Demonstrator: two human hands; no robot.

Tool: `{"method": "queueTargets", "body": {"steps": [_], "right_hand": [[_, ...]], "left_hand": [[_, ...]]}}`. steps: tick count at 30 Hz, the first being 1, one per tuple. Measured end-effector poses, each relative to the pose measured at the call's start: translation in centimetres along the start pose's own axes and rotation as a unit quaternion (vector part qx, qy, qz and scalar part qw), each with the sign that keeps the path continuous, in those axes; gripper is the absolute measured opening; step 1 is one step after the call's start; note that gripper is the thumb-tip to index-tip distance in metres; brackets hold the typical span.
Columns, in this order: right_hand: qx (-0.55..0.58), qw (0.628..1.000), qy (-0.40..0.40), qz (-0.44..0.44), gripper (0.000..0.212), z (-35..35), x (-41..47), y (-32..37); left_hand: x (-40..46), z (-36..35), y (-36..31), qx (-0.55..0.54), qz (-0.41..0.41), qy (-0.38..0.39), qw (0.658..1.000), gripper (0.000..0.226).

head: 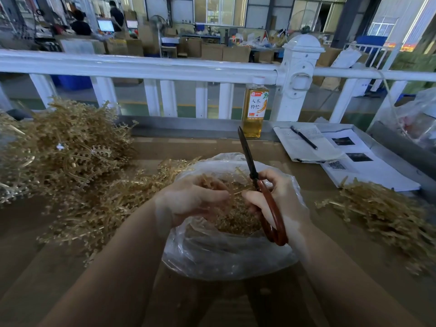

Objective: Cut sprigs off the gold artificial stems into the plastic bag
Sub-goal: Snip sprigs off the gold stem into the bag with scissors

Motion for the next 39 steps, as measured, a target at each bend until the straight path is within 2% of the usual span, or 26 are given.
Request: {"method": "queueTargets", "body": {"steps": [3, 5, 8, 11, 17, 19, 22, 27, 31, 34, 36, 37, 39], "right_hand": [[0.011, 1.000, 0.002, -0.001, 0.028, -0.1, 0.0, 0.1], [0.006, 1.000, 0.004, 0.004, 0.026, -0.3, 0.1, 0.0], [-0.008, 1.000, 0.007, 0.023, 0.019, -0.7, 0.1, -0.3], [-0.034, 0.999, 0.007, 0.037, 0.015, -0.8, 0.0, -0.7], [-0.032, 0.996, 0.043, 0.073, 0.021, -0.9, -0.1, -1.3], [-0.049, 0.995, 0.044, 0.080, 0.024, -0.9, -0.2, -1.5], [-0.053, 0.995, 0.033, 0.071, 0.026, -0.9, -0.5, -1.7], [-0.101, 0.992, 0.063, 0.051, 0.029, -0.7, -0.8, -2.2], [-0.140, 0.983, 0.093, 0.069, 0.034, -0.7, -1.3, -2.6], [-0.170, 0.979, 0.087, 0.076, 0.036, -1.0, -1.6, -3.1], [-0.177, 0.978, 0.085, 0.077, 0.036, -1.2, -1.7, -3.2], [-0.179, 0.977, 0.086, 0.078, 0.035, -1.3, -1.8, -3.3], [-0.183, 0.976, 0.084, 0.082, 0.034, -1.3, -1.9, -3.2]], "left_hand": [[0.5, -1.4, 0.7, -0.146, 0.011, 0.001, 0.989, 0.010], [1.0, -2.6, 1.3, -0.209, 0.038, 0.029, 0.977, 0.011], [1.6, -3.8, 1.8, -0.258, 0.055, 0.007, 0.965, 0.011], [1.7, -4.5, 1.7, -0.270, 0.044, -0.023, 0.962, 0.003], [1.7, -4.4, 1.1, -0.275, 0.011, -0.058, 0.960, 0.016], [1.6, -4.2, 0.9, -0.289, -0.001, -0.056, 0.956, 0.012], [1.6, -3.4, 0.7, -0.293, -0.015, -0.069, 0.954, 0.015], [1.6, -2.5, 0.8, -0.291, -0.036, -0.094, 0.951, 0.020], [2.3, -1.6, 1.4, -0.338, -0.058, -0.116, 0.932, 0.025], [2.9, -1.5, 2.0, -0.344, -0.068, -0.139, 0.926, 0.022], [3.2, -1.6, 2.2, -0.358, -0.063, -0.120, 0.924, 0.013], [3.1, -1.7, 2.2, -0.372, -0.059, -0.101, 0.921, 0.016], [3.2, -1.8, 2.1, -0.399, -0.051, -0.085, 0.912, 0.037]]}}
Point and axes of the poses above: each hand's wrist, its own x-axis towards the middle knuckle, its own z-axis out of the back of the hand, y = z × x, the point moved 2 cm from there along x, towards the middle knuckle, and after that the axes turned 15 degrees about z, right-handed, at the moved point
